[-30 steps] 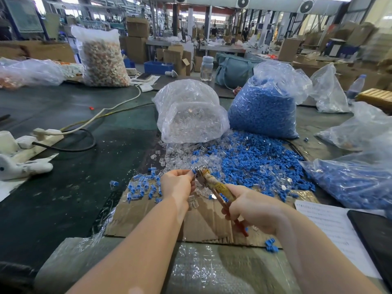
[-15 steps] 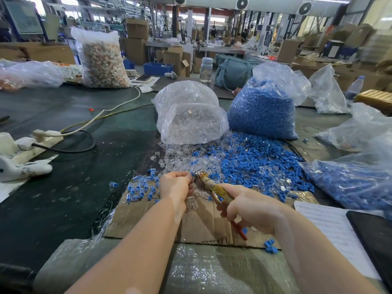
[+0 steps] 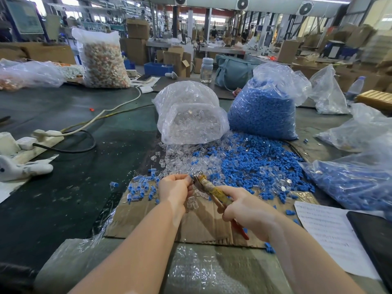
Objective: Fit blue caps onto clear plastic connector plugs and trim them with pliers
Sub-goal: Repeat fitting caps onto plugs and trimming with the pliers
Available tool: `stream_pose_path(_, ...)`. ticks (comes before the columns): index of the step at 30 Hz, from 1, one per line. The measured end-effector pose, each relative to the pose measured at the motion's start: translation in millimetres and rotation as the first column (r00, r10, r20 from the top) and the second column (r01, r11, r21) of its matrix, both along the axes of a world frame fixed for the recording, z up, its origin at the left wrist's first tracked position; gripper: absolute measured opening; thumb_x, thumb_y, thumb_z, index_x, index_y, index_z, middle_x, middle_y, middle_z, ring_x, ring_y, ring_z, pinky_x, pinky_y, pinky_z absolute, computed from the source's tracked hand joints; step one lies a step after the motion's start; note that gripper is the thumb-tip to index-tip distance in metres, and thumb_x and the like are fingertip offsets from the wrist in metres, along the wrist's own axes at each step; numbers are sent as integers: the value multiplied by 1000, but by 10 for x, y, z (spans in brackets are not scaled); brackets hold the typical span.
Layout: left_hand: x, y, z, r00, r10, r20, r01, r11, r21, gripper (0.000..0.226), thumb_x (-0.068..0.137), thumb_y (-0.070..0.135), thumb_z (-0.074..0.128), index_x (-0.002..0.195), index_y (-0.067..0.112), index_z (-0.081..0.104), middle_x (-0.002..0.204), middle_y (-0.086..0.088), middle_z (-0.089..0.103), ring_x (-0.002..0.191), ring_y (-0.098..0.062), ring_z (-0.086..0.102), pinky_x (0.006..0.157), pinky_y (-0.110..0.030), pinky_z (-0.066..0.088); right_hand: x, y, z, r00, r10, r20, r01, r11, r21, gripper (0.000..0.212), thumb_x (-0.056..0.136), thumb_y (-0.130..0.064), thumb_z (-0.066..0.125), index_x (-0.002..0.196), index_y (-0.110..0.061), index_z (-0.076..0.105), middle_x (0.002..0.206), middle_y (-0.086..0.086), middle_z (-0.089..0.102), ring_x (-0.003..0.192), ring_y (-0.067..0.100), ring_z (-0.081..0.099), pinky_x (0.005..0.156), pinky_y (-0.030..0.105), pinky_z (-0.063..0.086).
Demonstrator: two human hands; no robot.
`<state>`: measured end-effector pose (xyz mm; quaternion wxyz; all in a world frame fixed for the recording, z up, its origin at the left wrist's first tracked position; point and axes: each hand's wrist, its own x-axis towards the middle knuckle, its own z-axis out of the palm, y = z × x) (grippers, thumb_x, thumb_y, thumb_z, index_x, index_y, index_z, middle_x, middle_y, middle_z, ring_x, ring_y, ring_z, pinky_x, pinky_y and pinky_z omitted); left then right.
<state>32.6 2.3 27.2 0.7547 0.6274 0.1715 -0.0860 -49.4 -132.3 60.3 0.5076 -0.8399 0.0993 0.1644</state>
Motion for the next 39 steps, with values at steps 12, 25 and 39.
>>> stream_pose_path(12, -1, -26, -45, 998, 53, -37, -56, 994, -90, 8, 86, -2, 59, 85, 4, 63, 71, -9, 61, 60, -15, 57, 57, -25, 52, -123, -26, -41, 982, -187, -9, 175, 903, 391, 62, 72, 24, 53, 113, -21, 64, 70, 5, 65, 42, 5, 57, 39, 15, 41)
stream_pose_path(25, 80, 286, -231, 960, 124, 249, -235, 842, 486, 24, 92, 4, 52, 106, 14, 68, 100, -5, 68, 73, -17, 62, 67, -30, 52, 49, -297, -309, 888, -294, 353, 437, 776, -455, 49, 85, -32, 64, 131, -39, 48, 113, 9, 54, 104, 31, 50, 94, 48, 42)
stream_pose_path(39, -90, 207, -284, 895, -286, 342, -142, 545, 826, 39, 92, 9, 52, 131, 11, 51, 135, -1, 45, 124, -16, 38, 100, -24, 32, 78, -498, -637, 919, -215, 332, 395, 498, -772, 51, 91, -57, 41, 139, -42, 33, 134, 6, 40, 123, 27, 35, 100, 43, 29)
